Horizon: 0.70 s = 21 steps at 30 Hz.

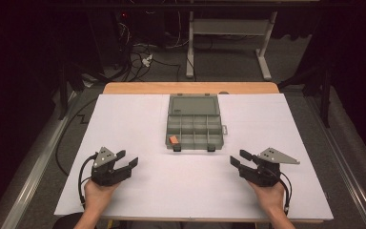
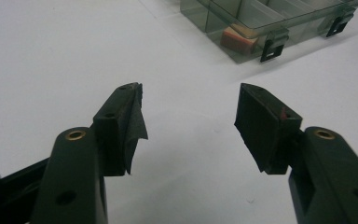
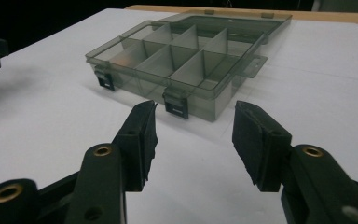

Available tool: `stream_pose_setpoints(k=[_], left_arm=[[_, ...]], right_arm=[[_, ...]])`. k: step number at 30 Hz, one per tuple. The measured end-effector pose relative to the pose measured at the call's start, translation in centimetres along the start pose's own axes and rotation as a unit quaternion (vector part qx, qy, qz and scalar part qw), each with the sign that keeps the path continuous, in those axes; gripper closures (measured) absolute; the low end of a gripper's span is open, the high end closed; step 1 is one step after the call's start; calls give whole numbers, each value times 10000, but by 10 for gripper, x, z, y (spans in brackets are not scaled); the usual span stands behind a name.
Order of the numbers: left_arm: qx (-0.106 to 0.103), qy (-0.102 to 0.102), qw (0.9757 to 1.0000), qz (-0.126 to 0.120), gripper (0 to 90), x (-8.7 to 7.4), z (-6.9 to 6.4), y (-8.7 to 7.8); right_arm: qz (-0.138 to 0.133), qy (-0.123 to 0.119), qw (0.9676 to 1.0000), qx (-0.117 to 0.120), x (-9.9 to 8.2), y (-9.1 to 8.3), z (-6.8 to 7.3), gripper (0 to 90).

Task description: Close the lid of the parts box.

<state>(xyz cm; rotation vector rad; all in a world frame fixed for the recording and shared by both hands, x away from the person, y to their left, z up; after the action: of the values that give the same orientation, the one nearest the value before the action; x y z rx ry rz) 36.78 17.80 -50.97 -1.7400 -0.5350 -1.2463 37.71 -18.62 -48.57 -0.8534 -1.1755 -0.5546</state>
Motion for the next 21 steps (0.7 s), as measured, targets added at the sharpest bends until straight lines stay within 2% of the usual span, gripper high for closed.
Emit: stream_pose_setpoints(k=[4, 8, 12, 21], left_arm=[[-10, -101, 9999, -3, 412, 0, 2, 4], [82, -33, 9999, 113, 413, -1, 7, 10], [42, -86, 9999, 69, 413, 3, 7, 13], [-9, -2, 9999, 163, 415, 7, 6, 19]], right_arm=[[18, 75, 9999, -86, 4, 7, -5, 527], [108, 249, 9996, -70, 4, 19, -9, 549], [249, 327, 9991, -99, 5, 28, -11, 575], [571, 406, 9974, -168, 5, 53, -16, 612]])
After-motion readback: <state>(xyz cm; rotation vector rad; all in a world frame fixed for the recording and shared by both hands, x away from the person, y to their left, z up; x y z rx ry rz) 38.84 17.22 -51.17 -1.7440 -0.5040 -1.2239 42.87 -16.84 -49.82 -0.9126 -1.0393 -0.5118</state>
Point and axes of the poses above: each handheld gripper's, and its own axes: y roughly forward along the jaws, x roughly out of its top, z roughly to its left, the point moved 10 cm from there along y, roughly forward along the jaws, and after that the axes turned 9 degrees about -z, right-handed, at the moved point
